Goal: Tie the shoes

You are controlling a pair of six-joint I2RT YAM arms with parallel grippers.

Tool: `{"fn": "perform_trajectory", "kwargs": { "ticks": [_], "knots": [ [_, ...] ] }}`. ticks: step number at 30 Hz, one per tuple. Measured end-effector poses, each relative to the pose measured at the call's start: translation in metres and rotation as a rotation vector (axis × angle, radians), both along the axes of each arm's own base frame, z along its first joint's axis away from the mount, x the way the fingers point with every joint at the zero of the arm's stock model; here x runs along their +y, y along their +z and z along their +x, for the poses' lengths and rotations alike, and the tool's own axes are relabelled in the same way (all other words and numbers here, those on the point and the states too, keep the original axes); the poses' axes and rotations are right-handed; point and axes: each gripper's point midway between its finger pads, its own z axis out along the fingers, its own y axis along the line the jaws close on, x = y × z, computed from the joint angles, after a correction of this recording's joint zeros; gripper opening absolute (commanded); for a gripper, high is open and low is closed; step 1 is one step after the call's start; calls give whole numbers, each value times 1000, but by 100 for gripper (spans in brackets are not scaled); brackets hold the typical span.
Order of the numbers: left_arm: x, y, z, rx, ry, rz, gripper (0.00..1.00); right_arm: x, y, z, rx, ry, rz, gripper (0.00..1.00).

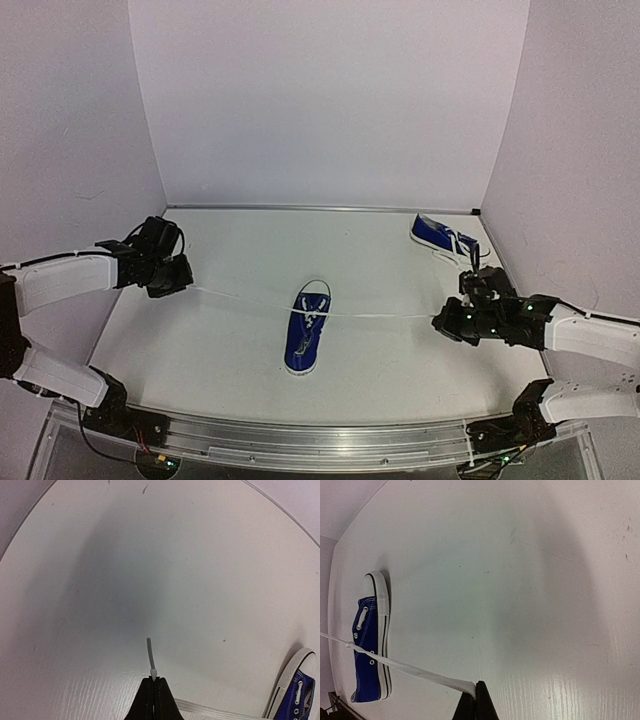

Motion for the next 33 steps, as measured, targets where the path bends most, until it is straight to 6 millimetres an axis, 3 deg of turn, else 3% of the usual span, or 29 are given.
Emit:
{"fn": "perform_trajectory", "kwargs": {
  "ticks": [7,17,24,27,30,33],
  "knots": [
    [24,-35,-10,101,87,15,0,-15,-11,0,28,-106,-19,0],
    [25,-63,-14,180,84,17,0,-33,-35,-4,112,-207,-106,0],
    [32,-82,-15,227,110,-7,0,-41,-33,-4,118,-269,-120,0],
    [24,-84,-13,218,64,-37,0,-38,-35,-2,122,-252,-129,0],
    [8,-79,-9,189,-22,-55,1,-23,-38,4,123,-158,-140,0],
    [-9,-72,-7,169,-119,-73,6,-2,-37,12,104,-45,-121,10]
  ]
}}
